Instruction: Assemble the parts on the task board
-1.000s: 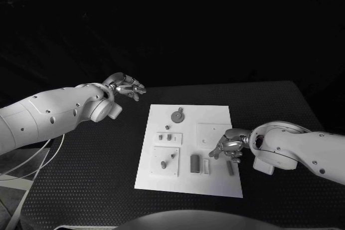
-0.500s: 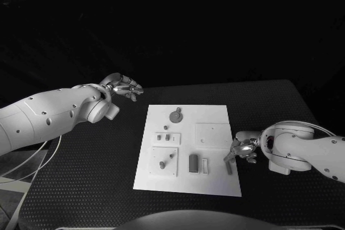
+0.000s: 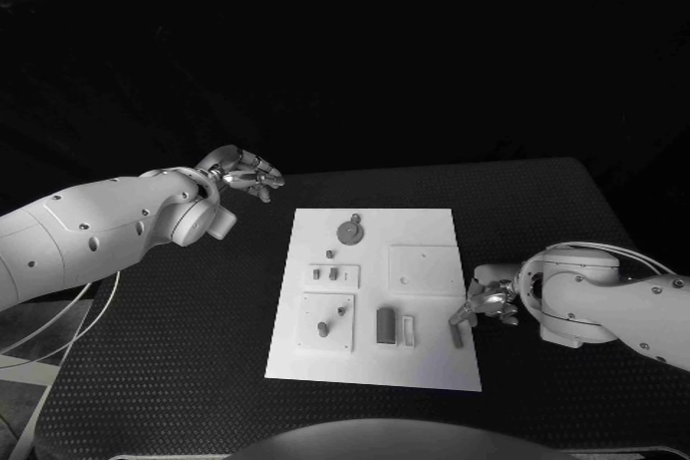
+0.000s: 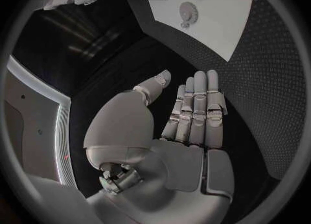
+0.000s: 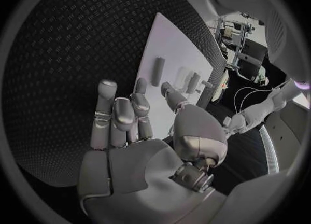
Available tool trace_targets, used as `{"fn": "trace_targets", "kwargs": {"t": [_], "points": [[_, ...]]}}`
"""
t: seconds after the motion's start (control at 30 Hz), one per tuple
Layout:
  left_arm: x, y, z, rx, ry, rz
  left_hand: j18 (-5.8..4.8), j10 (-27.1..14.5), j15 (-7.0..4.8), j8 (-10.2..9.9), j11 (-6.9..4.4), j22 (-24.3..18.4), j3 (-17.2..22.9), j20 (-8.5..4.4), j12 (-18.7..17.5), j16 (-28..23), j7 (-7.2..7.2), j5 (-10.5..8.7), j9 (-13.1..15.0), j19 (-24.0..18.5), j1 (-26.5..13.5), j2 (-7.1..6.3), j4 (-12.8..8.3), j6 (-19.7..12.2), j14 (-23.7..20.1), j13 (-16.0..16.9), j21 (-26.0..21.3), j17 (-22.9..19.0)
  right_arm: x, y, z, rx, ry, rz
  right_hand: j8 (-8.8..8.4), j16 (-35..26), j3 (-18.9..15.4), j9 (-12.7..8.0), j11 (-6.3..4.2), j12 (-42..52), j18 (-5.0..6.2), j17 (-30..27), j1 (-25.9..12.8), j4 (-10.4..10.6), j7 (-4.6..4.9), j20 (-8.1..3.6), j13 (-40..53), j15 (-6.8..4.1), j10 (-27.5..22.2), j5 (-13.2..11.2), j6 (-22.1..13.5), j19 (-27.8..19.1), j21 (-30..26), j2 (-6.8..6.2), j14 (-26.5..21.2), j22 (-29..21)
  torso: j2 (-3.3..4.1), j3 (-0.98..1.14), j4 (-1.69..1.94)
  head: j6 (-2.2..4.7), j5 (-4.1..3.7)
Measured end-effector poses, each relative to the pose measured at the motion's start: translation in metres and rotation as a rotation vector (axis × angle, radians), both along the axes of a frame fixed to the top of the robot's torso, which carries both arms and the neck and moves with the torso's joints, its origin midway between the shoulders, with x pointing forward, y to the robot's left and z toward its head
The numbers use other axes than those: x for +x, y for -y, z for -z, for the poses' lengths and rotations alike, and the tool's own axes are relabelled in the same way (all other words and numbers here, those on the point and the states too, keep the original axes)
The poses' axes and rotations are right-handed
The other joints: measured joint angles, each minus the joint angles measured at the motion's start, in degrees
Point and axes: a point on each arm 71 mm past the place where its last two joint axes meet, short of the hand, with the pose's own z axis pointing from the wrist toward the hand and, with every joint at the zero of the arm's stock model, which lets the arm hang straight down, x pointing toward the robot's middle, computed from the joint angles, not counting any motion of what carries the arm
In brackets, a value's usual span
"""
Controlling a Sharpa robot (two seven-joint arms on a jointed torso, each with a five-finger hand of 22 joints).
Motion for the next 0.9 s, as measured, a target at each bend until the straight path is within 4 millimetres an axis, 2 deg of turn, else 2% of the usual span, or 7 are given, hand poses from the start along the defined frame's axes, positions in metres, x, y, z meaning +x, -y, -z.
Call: {"fn": "trace_targets", "kwargs": {"t": [0.2,0.6,0.73,0.9], "points": [[0.0,0.0,0.0,0.0,-0.001,0.001,0.0,0.0,0.0,0.0,0.0,0.0,0.0,0.0,0.0,0.0,0.0,0.0,0.0,0.0,0.0,0.0,0.0,0.0,0.0,0.0,0.0,0.0,-0.006,-0.008,0.011,-0.014,-0.017,-0.022,0.15,0.0,0.5,0.4,-0.16,-1.0,0.49,-0.1,-0.7,0.8,-0.09,0.08,-1.1,-0.13,-1.0,0.0,0.3,-0.1,-0.1,-0.75,-0.1,0.0,0.01,-0.07,0.07,-0.13,-0.02],[0.0,0.0,0.0,0.0,-0.002,0.001,0.0,0.0,0.0,0.2,0.0,0.0,0.0,0.0,0.0,0.0,0.0,0.0,0.0,0.0,0.0,0.0,0.0,0.0,0.0,0.0,0.0,0.1,-0.005,-0.017,0.015,-0.014,-0.015,-0.04,-0.11,0.0,0.8,0.5,0.0,-1.5,0.48,-0.1,-0.7,1.1,0.21,0.09,-1.5,-0.12,-1.3,0.0,0.4,-0.1,-0.1,-0.74,-0.1,0.0,0.01,-0.11,0.09,-0.33,0.24],[0.0,0.0,0.0,0.0,-0.002,0.002,0.0,0.0,0.0,0.2,0.0,0.0,0.0,0.0,0.0,0.0,0.0,0.0,0.0,0.0,0.0,0.0,0.0,0.0,0.0,0.0,0.0,0.1,-0.006,-0.021,0.016,-0.018,-0.019,-0.055,-0.12,0.0,1.3,0.5,0.01,-1.9,0.47,-0.1,-0.6,0.3,0.21,0.09,-1.8,-0.11,-1.3,0.0,0.4,-0.1,-0.1,-0.92,-0.1,0.0,0.01,-0.11,0.07,-0.36,0.25],[-0.001,-0.002,0.0,0.001,-0.003,0.0,0.0,0.0,0.0,0.2,0.0,0.0,-0.1,0.0,0.0,-0.2,0.0,0.0,0.0,0.0,0.0,0.0,0.1,0.0,0.0,0.0,0.0,0.1,-0.005,-0.023,0.016,-0.033,-0.023,-0.075,-0.12,-0.5,1.2,-0.1,1.13,-2.2,0.46,-0.3,0.5,-1.4,-0.73,0.28,-1.9,0.4,-2.5,0.0,-0.5,-0.3,-0.4,-1.93,-0.4,0.0,0.01,-0.11,0.07,-0.44,0.3]]}}
